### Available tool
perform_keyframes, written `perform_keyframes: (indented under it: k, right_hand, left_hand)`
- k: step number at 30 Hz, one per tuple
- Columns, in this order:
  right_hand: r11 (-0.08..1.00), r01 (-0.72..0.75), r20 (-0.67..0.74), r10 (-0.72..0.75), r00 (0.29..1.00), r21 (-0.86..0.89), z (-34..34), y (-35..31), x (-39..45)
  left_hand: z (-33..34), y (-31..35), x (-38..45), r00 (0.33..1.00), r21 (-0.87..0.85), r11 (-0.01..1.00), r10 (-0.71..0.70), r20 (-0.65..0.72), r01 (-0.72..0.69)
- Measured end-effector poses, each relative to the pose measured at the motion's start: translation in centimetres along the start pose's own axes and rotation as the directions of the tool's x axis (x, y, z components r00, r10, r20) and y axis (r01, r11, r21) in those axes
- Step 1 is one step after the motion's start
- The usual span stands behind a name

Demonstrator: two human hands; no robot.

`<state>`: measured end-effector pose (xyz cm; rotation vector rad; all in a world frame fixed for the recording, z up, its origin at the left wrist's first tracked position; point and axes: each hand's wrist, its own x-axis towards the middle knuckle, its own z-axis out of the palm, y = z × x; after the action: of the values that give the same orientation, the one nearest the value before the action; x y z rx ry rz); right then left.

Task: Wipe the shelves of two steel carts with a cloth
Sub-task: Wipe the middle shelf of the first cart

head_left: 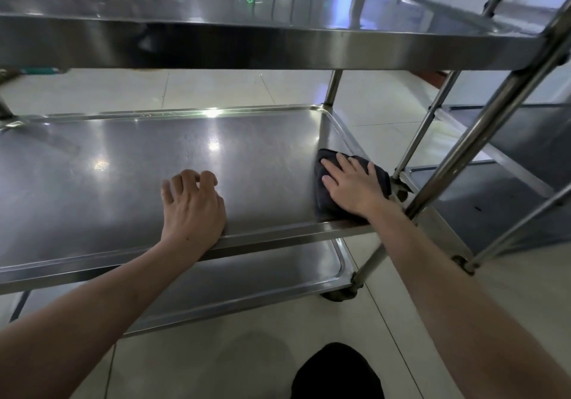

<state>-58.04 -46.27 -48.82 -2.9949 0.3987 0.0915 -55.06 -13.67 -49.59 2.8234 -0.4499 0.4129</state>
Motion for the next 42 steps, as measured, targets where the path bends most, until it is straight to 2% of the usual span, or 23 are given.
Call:
perform_keyframes:
  k: [5, 9, 12, 15, 20, 25, 30, 36, 42]
  right_hand:
    - [0.999, 0.03, 0.0, -0.031, 1.0, 0.037, 1.2, -6.2, -3.6]
    - [0.977, 0.203, -0.03, -0.201, 0.979, 0.071, 2.1, -12.9, -3.6]
    - [0.959, 0.269, -0.012, -0.269, 0.963, 0.087, 1.8, -13.8, -2.5]
    - [0.972, 0.21, -0.017, -0.209, 0.978, 0.102, 1.1, -11.4, -0.8]
    - [0.996, -0.022, -0.034, 0.026, 0.999, 0.09, 0.0, -4.4, 0.0]
    - [0.994, -0.067, -0.031, 0.07, 0.997, 0.088, 0.5, -2.3, -3.3]
    - [0.992, 0.017, -0.067, -0.009, 0.998, 0.124, 1.4, -5.4, -6.6]
    - [0.968, 0.213, -0.181, -0.188, 0.965, 0.135, 2.8, -12.2, -9.7]
    - [0.926, 0.329, -0.249, -0.28, 0.927, 0.183, 4.0, -17.9, -12.5]
  left_hand:
    - [0.0, 0.1, -0.4, 0.999, -0.01, 1.0, -0.007, -0.04, 0.007]
    - [-0.1, 0.0, -0.6, 0.998, -0.015, 1.0, -0.024, -0.05, 0.024]
    - [-0.1, -0.2, -0.7, 0.998, -0.029, 1.0, -0.006, -0.068, 0.004]
    - [0.1, -0.3, -0.7, 0.998, -0.037, 0.999, 0.007, -0.066, -0.009]
    - [0.4, -0.4, -0.5, 0.996, -0.015, 1.0, 0.013, -0.094, -0.014]
    - [0.4, -0.1, -0.2, 0.993, -0.018, 1.0, 0.022, -0.117, -0.025]
    - [0.0, 0.0, -0.3, 0.985, -0.071, 0.996, 0.049, -0.168, -0.062]
    - [-1.5, -0.6, -1.1, 0.973, -0.288, 0.957, -0.052, -0.226, -0.016]
    - [-3.5, -4.1, -5.2, 0.981, -0.271, 0.962, -0.058, -0.188, 0.005]
